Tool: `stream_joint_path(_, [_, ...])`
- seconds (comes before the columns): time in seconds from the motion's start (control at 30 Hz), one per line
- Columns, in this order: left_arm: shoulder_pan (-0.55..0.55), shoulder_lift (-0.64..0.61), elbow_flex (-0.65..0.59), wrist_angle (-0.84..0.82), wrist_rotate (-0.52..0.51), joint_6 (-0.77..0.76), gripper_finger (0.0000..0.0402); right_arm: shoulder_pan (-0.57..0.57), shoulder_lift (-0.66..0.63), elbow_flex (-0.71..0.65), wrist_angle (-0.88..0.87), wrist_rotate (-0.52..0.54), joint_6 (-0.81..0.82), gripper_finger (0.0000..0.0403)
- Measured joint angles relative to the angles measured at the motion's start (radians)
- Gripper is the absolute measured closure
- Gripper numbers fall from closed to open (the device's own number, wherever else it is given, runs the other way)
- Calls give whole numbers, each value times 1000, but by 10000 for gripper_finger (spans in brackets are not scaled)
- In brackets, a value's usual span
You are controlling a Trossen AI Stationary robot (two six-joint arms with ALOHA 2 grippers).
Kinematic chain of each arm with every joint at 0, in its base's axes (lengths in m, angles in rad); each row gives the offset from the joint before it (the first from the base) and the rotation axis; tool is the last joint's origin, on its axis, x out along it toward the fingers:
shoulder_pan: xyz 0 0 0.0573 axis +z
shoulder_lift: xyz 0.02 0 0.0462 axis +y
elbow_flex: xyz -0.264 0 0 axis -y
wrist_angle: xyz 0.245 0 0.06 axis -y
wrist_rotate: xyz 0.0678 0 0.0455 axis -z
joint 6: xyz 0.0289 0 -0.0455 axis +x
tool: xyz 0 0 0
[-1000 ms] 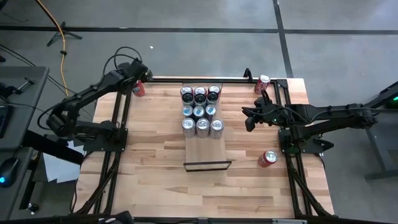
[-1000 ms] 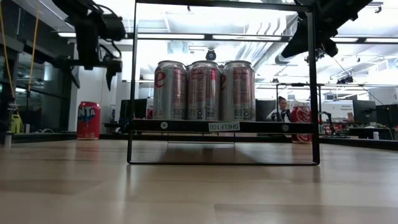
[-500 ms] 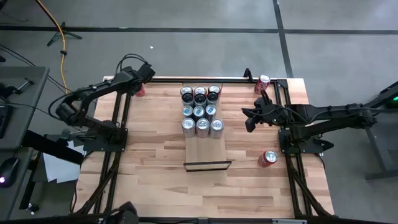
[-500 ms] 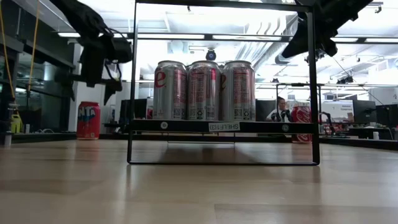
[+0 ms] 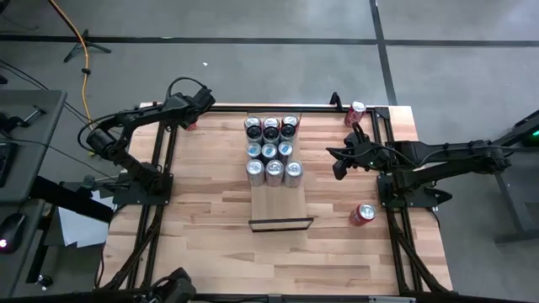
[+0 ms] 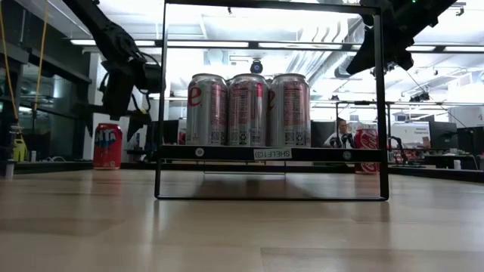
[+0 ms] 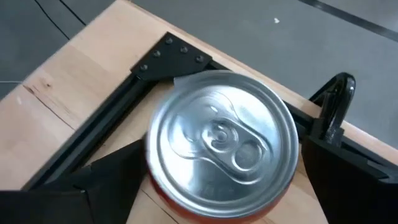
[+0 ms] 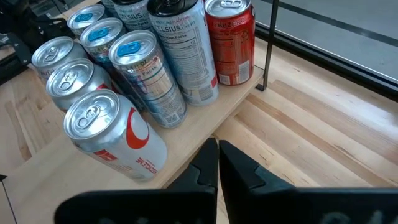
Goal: Place canned beverage on shelf
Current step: Put the red soda can on the shelf
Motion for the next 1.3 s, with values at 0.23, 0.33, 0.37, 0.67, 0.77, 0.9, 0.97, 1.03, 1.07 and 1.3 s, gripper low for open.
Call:
stream_joint_path(0.23, [1,21,0,21,34,-2,132,0,0,0,0,-1,20,403])
stream_joint_path(0.33, [1,13,0,21,37,-2,185,0,0,0,0,-1,25,403])
stream_joint_path(0.37, [1,5,0,20,46,-1,187,0,0,0,0,-1,25,403])
stream_joint_path(0.67, [-50,-199,0,155,120,286,187,0,0,0,12,5,25,403])
stream_joint_path(0.77, [-106,-318,0,211,188,433,187,0,0,0,15,33,25,403])
stream_joint_path(0.9, [-223,-473,36,212,341,593,187,0,0,0,23,38,25,403])
stream_joint_path(0.97, [-303,-540,72,218,422,662,187,0,0,0,31,39,25,403])
stream_joint_path(1.03, [-390,-591,118,216,483,708,187,0,0,0,34,39,26,403])
stream_joint_path(1.07, [-442,-610,148,205,506,724,187,0,0,0,34,38,26,403])
stream_joint_path(1.3, [-893,-596,351,74,469,828,187,0,0,0,35,39,54,403])
